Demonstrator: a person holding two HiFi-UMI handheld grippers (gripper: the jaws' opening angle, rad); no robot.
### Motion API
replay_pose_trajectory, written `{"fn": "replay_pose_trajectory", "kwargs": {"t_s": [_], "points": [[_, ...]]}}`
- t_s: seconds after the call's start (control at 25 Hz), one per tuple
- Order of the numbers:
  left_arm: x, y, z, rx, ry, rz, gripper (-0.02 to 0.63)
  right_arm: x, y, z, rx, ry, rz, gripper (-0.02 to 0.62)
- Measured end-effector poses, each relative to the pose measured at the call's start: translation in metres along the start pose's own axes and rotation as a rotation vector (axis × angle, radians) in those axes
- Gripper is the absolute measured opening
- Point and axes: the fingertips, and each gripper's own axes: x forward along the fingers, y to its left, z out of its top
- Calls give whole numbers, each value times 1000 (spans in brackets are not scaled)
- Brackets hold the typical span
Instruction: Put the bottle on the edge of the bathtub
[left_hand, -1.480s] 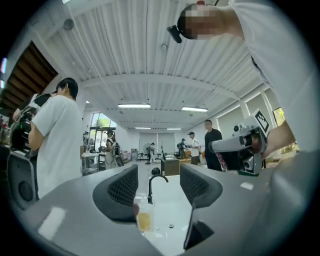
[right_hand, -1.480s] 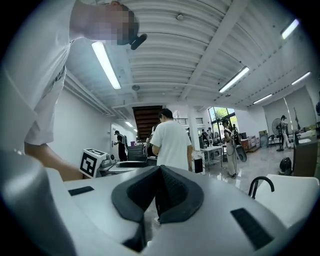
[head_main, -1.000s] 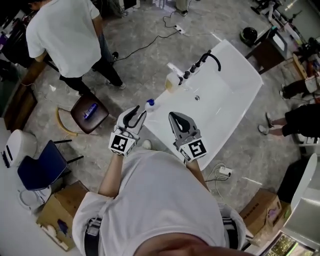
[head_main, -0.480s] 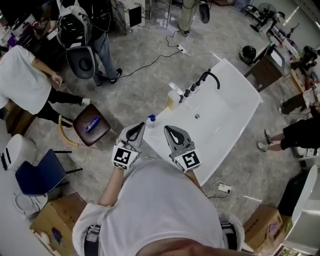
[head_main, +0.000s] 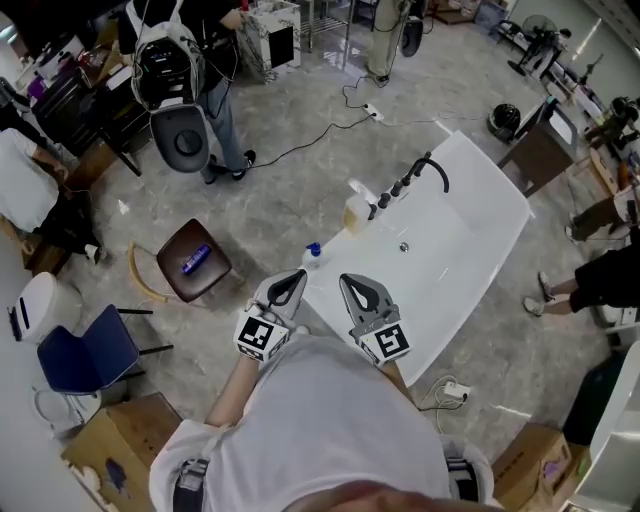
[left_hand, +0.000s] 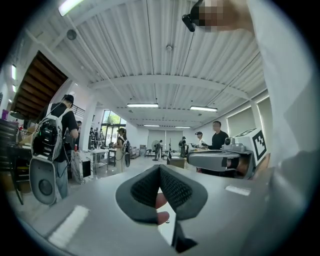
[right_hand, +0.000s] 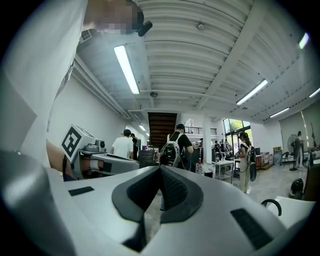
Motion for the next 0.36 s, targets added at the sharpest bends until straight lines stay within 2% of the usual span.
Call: {"fn": "replay_pose_trajectory", "kwargs": {"t_s": [0.36], "points": [[-14, 0, -6, -5, 15, 28, -2, -4, 15, 1, -8, 1, 26, 0]]}}
